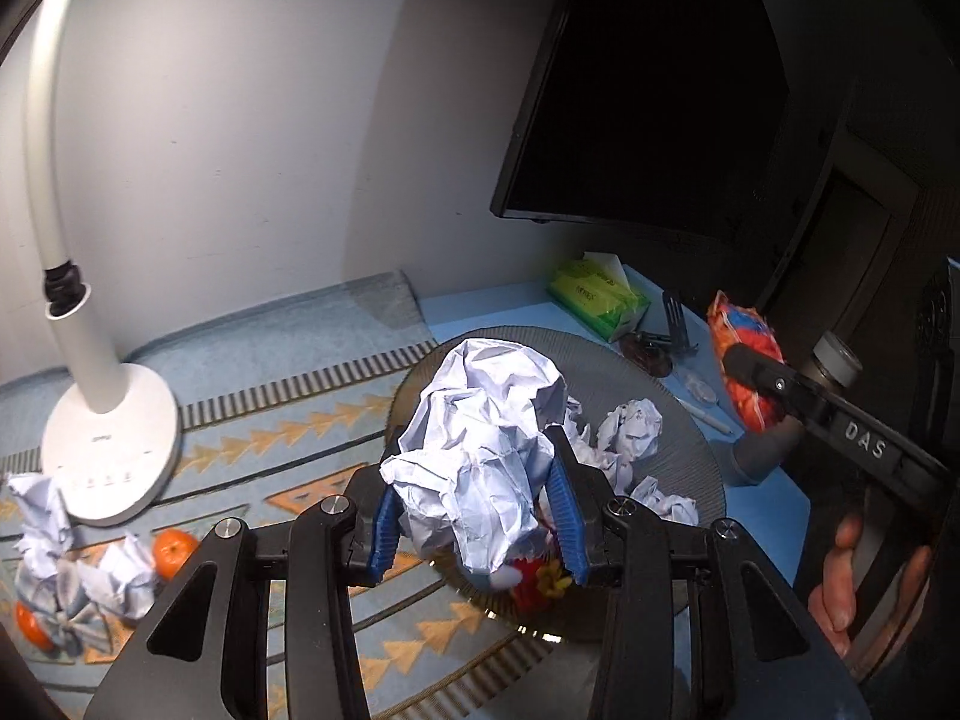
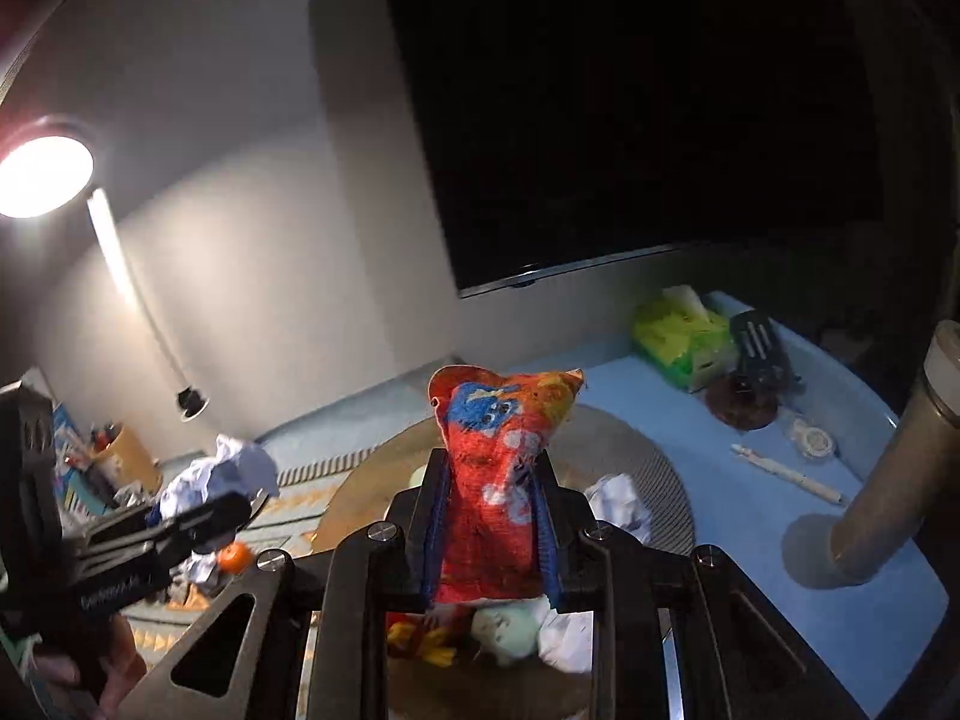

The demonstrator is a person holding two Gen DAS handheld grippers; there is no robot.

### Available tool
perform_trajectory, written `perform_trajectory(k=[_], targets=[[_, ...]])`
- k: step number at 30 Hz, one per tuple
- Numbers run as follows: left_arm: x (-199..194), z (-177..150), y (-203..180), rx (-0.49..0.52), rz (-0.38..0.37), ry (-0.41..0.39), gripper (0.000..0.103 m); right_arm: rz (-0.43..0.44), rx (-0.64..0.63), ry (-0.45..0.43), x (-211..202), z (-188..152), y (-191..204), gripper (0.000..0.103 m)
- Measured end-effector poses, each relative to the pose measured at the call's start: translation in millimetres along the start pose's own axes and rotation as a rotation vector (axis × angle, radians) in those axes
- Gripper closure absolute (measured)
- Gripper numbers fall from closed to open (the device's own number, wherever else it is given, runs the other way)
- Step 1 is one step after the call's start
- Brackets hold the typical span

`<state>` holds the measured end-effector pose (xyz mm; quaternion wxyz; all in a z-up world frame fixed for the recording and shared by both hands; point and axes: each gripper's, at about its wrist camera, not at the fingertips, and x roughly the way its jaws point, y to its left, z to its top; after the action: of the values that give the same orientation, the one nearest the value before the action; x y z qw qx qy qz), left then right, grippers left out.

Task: Organize objects
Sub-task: 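Carry the paper ball and red snack bag to the glass bowl, release, then move both open tools back toward the orange and pink box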

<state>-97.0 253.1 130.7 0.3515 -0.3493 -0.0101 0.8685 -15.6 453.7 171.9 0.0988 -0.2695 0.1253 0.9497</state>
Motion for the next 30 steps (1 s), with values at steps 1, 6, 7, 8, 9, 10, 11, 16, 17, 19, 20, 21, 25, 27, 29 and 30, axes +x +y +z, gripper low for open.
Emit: perform_trajectory(k=[1,6,7,8,9,10,11,16,17,19,20,21,25,27,29,30], targets=[[10,1,-4,0.007,0.001,0.009,0.064,-0.007,0.008,0.016,11,4,-3,0.079],[41,-1,-19,0.049,0.005,0.03,0.045,0.011,0.034,0.083,44,9,-11,0.077],[44,-1,-19,0.053,0.005,0.037,0.022,-0.003,0.031,0.099,50,9,-12,0.07],[44,-2,-19,0.049,0.01,0.042,0.014,-0.017,0.034,0.113,54,8,-13,0.064],[41,-4,-17,0.045,0.012,0.033,0.013,-0.015,0.039,0.114,54,7,-15,0.06],[36,-7,-15,0.047,0.012,0.029,0.013,-0.001,0.044,0.113,52,4,-17,0.06],[30,-9,-13,0.05,0.009,0.032,0.013,0.017,0.046,0.114,49,1,-18,0.06],[-27,-26,8,0.007,0.027,-0.012,0.013,0.105,0.035,0.14,23,-18,-4,0.056],[-42,-31,13,-0.005,0.037,-0.027,0.013,0.132,0.03,0.146,15,-23,3,0.055],[-77,-40,23,-0.021,0.079,-0.064,0.013,0.186,0.003,0.151,0,-32,22,0.05],[-92,-44,28,-0.033,0.102,-0.084,0.013,0.211,-0.014,0.155,-8,-37,33,0.049],[-110,-49,38,-0.049,0.129,-0.097,0.013,0.237,-0.031,0.16,-15,-41,45,0.047],[-175,-71,80,-0.123,0.254,-0.151,0.012,0.388,-0.065,0.197,-30,-61,94,0.04],[-197,-88,102,-0.161,0.347,-0.158,0.007,0.414,-0.115,0.223,-29,-78,123,0.04],[-211,-111,128,-0.22,0.424,-0.148,0.007,0.411,-0.158,0.263,-19,-101,150,0.04],[-213,-124,142,-0.248,0.453,-0.132,0.007,0.425,-0.17,0.296,-11,-115,161,0.04]])
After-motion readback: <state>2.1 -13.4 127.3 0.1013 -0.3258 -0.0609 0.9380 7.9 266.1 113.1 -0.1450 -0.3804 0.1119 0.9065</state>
